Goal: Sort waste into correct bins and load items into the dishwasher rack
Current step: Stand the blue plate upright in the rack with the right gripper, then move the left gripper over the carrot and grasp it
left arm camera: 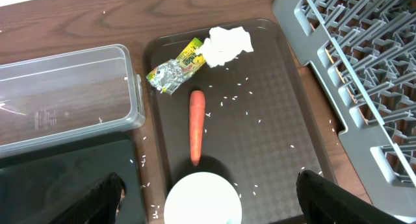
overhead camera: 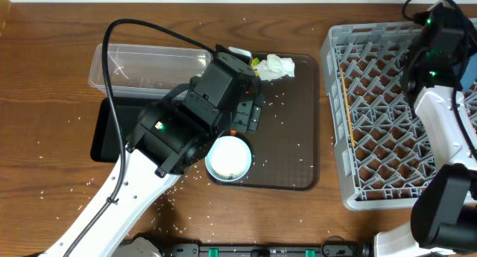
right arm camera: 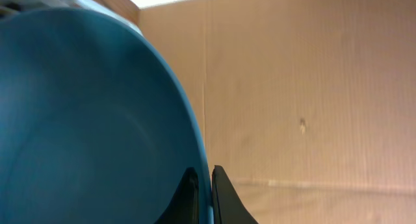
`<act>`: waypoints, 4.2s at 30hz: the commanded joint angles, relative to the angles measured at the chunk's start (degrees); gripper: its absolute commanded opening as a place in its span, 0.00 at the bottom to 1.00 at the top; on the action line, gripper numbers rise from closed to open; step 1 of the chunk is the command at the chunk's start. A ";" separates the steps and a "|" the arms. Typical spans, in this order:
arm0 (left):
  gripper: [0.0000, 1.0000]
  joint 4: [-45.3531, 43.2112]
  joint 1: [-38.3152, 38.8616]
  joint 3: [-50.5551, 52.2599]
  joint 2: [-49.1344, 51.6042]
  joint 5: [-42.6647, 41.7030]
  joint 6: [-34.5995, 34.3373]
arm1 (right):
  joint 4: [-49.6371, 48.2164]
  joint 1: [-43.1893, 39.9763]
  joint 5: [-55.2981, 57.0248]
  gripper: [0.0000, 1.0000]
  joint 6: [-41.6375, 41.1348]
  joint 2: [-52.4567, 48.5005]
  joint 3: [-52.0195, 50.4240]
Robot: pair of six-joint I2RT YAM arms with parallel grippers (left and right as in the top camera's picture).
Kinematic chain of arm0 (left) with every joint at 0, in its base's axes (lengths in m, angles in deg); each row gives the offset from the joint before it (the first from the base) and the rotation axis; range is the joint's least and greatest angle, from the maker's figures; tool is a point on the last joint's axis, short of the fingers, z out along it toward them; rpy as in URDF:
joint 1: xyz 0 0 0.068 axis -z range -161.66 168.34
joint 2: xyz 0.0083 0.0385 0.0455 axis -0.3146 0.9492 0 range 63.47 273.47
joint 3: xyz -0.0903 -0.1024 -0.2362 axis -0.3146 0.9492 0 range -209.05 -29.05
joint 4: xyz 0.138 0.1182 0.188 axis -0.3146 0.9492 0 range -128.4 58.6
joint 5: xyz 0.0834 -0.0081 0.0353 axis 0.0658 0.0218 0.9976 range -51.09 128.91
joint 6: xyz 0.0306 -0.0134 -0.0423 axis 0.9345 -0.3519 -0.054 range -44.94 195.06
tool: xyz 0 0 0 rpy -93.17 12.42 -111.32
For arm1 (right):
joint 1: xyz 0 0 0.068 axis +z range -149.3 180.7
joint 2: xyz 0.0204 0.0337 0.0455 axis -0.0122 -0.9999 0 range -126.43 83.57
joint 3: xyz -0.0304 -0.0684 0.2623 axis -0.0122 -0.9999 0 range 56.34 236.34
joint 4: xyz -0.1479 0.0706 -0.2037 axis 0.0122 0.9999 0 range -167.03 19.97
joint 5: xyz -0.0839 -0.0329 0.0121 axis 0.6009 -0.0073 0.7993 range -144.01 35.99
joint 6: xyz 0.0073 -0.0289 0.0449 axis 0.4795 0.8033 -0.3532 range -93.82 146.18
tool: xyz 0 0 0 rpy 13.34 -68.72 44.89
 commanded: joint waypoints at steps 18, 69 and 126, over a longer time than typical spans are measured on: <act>0.87 0.66 -0.07 -0.26 -0.61 0.42 0.13 | 8.61 4.76 -10.97 0.84 -5.40 0.26 0.00; 0.98 18.75 -15.34 2.27 -9.70 -4.31 1.86 | 43.15 28.87 -69.16 0.78 -75.23 5.77 -0.44; 0.61 -45.59 -9.92 28.26 30.84 -13.07 21.99 | 56.13 9.84 -62.27 0.99 -85.88 35.32 0.85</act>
